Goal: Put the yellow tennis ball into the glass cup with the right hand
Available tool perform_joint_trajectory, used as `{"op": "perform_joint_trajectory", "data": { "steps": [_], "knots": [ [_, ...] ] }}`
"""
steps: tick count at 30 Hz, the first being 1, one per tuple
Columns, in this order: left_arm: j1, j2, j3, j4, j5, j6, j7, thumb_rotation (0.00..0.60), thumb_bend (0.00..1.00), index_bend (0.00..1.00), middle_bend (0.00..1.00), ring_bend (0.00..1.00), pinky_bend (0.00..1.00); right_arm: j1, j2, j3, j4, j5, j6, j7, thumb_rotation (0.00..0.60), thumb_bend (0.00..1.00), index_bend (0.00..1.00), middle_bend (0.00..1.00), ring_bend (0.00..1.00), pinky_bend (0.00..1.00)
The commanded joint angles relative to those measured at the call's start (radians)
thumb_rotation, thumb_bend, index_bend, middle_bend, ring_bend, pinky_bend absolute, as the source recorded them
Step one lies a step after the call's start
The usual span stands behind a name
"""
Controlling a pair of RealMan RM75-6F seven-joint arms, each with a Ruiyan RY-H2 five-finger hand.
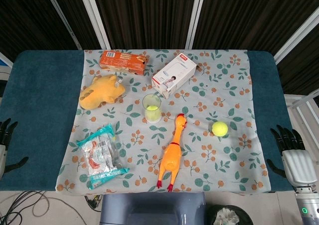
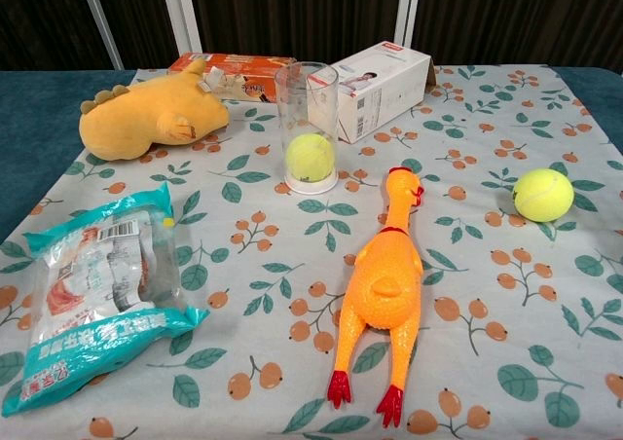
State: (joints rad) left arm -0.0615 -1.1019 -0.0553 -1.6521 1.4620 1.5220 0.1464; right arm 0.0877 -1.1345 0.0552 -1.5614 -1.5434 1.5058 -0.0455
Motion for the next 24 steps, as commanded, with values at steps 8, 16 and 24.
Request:
{"op": "perform_joint_trajectory", "data": {
  "steps": [8,16,24],
  "knots": [
    [0.001,-0.006,0.007,-0.012,0.010,0.003,0.027,0.600,0.08,0.09,0.00,0.00,0.03,-0.007,0.011,0.000,-0.018,0.000,0.007,0.043,0.600,0.33,0.08,0.02,0.06,0.01],
    [0.004,-0.005,0.004,-0.014,0.003,0.006,0.025,0.600,0.08,0.09,0.00,0.00,0.03,-0.009,0.046,-0.005,-0.058,0.030,-0.027,0.091,0.600,0.33,0.08,0.02,0.04,0.00],
    [0.007,-0.001,0.001,-0.014,0.002,0.011,0.020,0.600,0.08,0.09,0.00,0.00,0.03,-0.010,0.052,-0.003,-0.107,0.050,-0.043,0.119,0.600,0.23,0.08,0.02,0.03,0.00]
  ]
}}
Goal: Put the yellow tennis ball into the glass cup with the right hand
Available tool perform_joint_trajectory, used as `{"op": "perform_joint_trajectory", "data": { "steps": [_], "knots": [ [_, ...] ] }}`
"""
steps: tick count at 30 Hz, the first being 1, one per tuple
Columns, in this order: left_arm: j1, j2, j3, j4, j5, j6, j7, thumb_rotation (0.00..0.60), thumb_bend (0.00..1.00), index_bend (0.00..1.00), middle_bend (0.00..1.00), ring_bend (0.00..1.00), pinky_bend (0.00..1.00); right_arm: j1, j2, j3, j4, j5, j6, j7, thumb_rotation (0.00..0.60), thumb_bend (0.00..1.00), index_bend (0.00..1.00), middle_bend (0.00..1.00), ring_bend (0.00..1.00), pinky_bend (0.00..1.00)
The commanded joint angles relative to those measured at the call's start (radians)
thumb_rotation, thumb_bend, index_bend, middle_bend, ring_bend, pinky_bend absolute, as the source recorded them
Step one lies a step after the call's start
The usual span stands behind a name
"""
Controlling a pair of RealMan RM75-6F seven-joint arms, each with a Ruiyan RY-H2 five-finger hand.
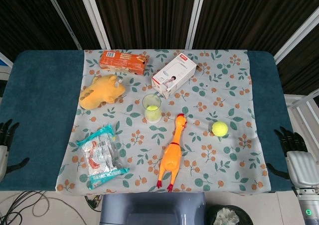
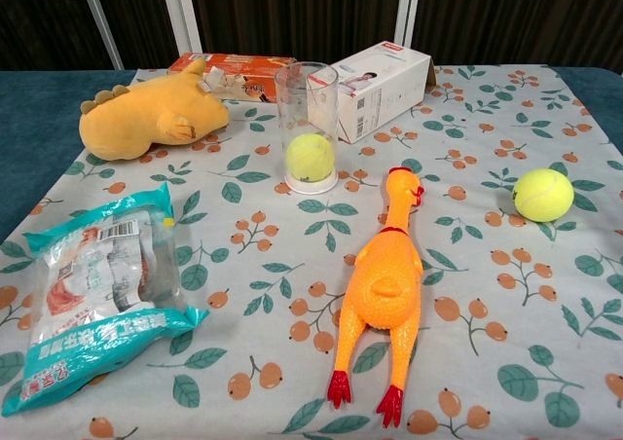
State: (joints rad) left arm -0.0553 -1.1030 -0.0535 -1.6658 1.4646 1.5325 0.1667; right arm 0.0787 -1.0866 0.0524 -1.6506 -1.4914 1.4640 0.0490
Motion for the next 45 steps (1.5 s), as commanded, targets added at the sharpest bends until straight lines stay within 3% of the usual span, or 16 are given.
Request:
{"op": "perform_joint_trajectory", "data": {
  "steps": [1,6,13,19,26,37,45],
  "knots": [
    [0.001,0.001,-0.002,0.000,-0.003,0.001,-0.001,0.600,0.08,0.09,0.00,0.00,0.03,-0.002,0.009,-0.002,-0.028,-0.008,-0.002,0.044,0.600,0.23,0.08,0.02,0.03,0.00],
    [0.000,0.003,-0.006,-0.001,-0.016,-0.006,-0.001,0.600,0.08,0.09,0.00,0.00,0.03,0.011,0.021,-0.009,-0.041,-0.022,-0.027,0.045,0.600,0.23,0.08,0.02,0.02,0.00],
    [0.002,-0.001,-0.005,-0.004,-0.016,-0.004,0.013,0.600,0.08,0.09,0.00,0.00,0.03,0.152,0.094,0.025,-0.102,0.029,-0.267,0.082,0.600,0.23,0.08,0.02,0.02,0.00],
    [-0.006,-0.007,-0.003,-0.004,-0.024,-0.022,0.032,0.600,0.08,0.09,0.00,0.00,0.03,0.301,0.089,0.096,-0.083,0.169,-0.476,-0.008,0.600,0.23,0.08,0.02,0.02,0.00],
    [-0.005,-0.004,-0.009,-0.004,-0.039,-0.023,0.029,0.600,0.08,0.09,0.00,0.00,0.03,0.454,-0.008,0.138,0.012,0.371,-0.665,-0.143,0.600,0.23,0.08,0.02,0.02,0.00],
    [-0.007,0.004,-0.016,-0.005,-0.059,-0.033,0.021,0.600,0.08,0.09,0.00,0.00,0.03,0.585,-0.136,0.116,0.142,0.592,-0.756,-0.313,0.600,0.23,0.13,0.05,0.06,0.00],
    [-0.008,0.006,-0.017,-0.006,-0.063,-0.036,0.021,0.600,0.08,0.09,0.00,0.00,0.03,0.621,-0.199,0.085,0.187,0.642,-0.761,-0.357,0.600,0.23,0.21,0.13,0.14,0.00]
  ]
}}
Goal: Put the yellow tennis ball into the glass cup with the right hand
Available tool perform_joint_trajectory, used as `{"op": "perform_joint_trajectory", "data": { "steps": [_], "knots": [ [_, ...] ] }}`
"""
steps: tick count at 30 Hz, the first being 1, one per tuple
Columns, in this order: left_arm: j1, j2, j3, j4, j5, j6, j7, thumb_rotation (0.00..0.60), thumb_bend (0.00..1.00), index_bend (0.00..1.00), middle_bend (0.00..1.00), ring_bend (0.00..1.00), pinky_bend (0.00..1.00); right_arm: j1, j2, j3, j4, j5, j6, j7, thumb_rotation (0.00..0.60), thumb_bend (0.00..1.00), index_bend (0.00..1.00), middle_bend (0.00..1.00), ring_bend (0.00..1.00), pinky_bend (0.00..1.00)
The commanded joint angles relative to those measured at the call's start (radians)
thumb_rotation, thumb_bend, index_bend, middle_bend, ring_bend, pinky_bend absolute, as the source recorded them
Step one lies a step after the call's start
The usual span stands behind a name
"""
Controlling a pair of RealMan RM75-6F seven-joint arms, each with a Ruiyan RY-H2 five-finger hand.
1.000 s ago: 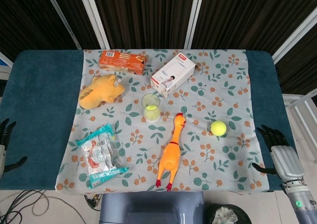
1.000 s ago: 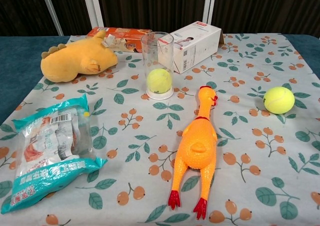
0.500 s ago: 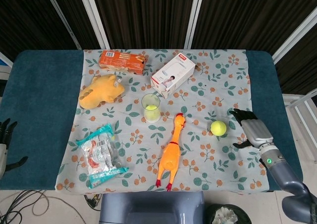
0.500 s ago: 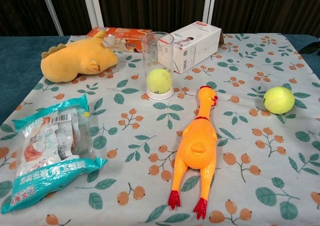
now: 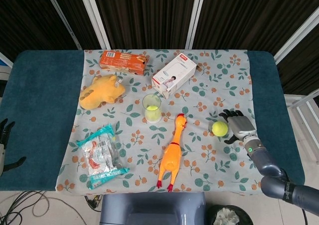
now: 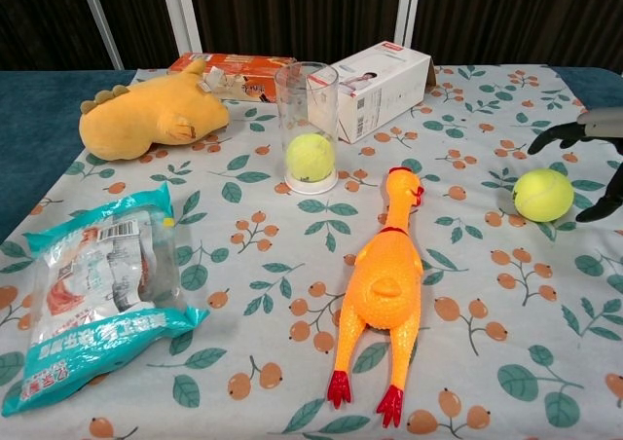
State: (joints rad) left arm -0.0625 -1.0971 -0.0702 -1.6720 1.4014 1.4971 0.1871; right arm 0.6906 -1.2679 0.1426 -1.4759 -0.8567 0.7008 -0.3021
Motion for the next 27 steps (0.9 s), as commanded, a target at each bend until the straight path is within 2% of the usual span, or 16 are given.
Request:
{"op": "perform_joint_trajectory", "data": {
  "steps": [1,5,12,19,24,27],
  "knots": [
    [-0.001,0.000,0.000,0.000,0.000,-0.001,0.001,0.600,0.08,0.09,0.00,0.00,0.03,0.011,-0.024,-0.007,0.016,0.008,0.004,-0.007,0.600,0.23,0.21,0.14,0.15,0.00],
    [-0.002,0.000,-0.001,0.002,-0.005,-0.005,0.002,0.600,0.08,0.09,0.00,0.00,0.03,0.023,-0.049,-0.016,0.048,0.019,0.008,-0.020,0.600,0.24,0.25,0.19,0.22,0.00],
    [-0.003,-0.001,-0.002,0.003,-0.007,-0.007,0.001,0.600,0.08,0.09,0.00,0.00,0.03,0.024,-0.084,-0.018,0.086,0.018,0.041,-0.020,0.600,0.30,0.31,0.28,0.32,0.00],
    [-0.005,-0.002,-0.001,0.002,-0.008,-0.009,0.005,0.600,0.08,0.09,0.00,0.00,0.03,0.026,-0.107,-0.020,0.112,0.023,0.048,-0.013,0.600,0.40,0.44,0.37,0.43,0.00],
    [-0.006,-0.002,-0.001,0.001,-0.010,-0.012,0.007,0.600,0.08,0.09,0.00,0.00,0.04,0.031,-0.110,-0.023,0.117,0.021,0.040,-0.009,0.600,0.43,0.50,0.41,0.46,0.00],
    [-0.006,-0.001,-0.001,0.001,-0.010,-0.012,0.005,0.600,0.08,0.09,0.00,0.00,0.04,0.035,-0.112,-0.022,0.117,0.024,0.039,-0.008,0.600,0.45,0.57,0.44,0.48,0.00]
  ]
}}
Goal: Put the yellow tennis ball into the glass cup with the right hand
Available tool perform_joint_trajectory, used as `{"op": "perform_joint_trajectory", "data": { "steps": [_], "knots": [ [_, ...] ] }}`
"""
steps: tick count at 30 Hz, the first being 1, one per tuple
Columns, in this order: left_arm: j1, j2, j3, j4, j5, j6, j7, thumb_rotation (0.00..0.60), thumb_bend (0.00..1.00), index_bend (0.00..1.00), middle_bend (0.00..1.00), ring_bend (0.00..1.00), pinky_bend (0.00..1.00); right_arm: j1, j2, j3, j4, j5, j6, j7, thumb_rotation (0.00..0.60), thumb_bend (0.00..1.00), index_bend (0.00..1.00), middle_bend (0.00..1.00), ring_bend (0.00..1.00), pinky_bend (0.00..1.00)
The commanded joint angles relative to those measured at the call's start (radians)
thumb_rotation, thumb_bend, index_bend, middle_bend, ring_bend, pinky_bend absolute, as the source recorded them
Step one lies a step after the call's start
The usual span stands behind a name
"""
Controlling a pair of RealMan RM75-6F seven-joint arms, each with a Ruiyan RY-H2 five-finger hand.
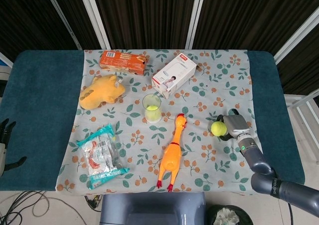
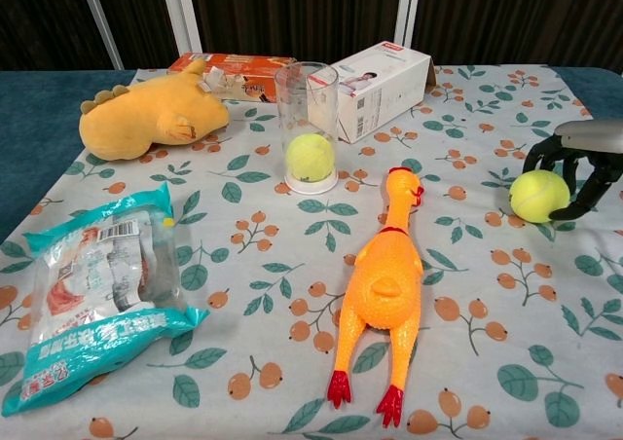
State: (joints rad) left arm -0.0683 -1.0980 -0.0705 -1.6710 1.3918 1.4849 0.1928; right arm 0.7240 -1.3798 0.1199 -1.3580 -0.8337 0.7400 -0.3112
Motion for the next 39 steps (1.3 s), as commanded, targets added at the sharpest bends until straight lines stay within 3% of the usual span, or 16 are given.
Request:
{"op": "perform_joint_trajectory", "data": {
  "steps": [1,7,18,30,39],
  "knots": [
    [0.000,0.001,0.000,0.000,0.000,0.001,-0.001,0.600,0.08,0.09,0.00,0.00,0.04,0.002,-0.001,0.001,-0.002,0.000,0.000,0.001,0.600,0.46,0.59,0.45,0.49,0.00],
    [0.001,0.004,-0.001,-0.001,-0.001,0.002,-0.007,0.600,0.08,0.09,0.00,0.00,0.04,0.010,0.006,0.004,-0.015,0.006,-0.003,0.002,0.600,0.49,0.68,0.47,0.50,0.00],
    [0.002,0.010,-0.003,0.000,-0.005,0.001,-0.021,0.600,0.08,0.09,0.00,0.00,0.04,0.016,0.086,0.055,-0.086,0.029,-0.007,0.062,0.600,0.50,0.70,0.47,0.50,0.00],
    [0.003,0.016,-0.006,-0.002,-0.010,0.000,-0.038,0.600,0.08,0.09,0.00,0.00,0.04,0.050,0.218,0.150,-0.195,0.049,0.024,0.100,0.600,0.50,0.70,0.47,0.50,0.00],
    [0.004,0.023,-0.008,-0.002,-0.012,-0.001,-0.055,0.600,0.08,0.09,0.00,0.00,0.04,0.192,0.277,0.229,-0.264,0.218,0.032,-0.009,0.600,0.50,0.70,0.47,0.50,0.00]
  ]
}}
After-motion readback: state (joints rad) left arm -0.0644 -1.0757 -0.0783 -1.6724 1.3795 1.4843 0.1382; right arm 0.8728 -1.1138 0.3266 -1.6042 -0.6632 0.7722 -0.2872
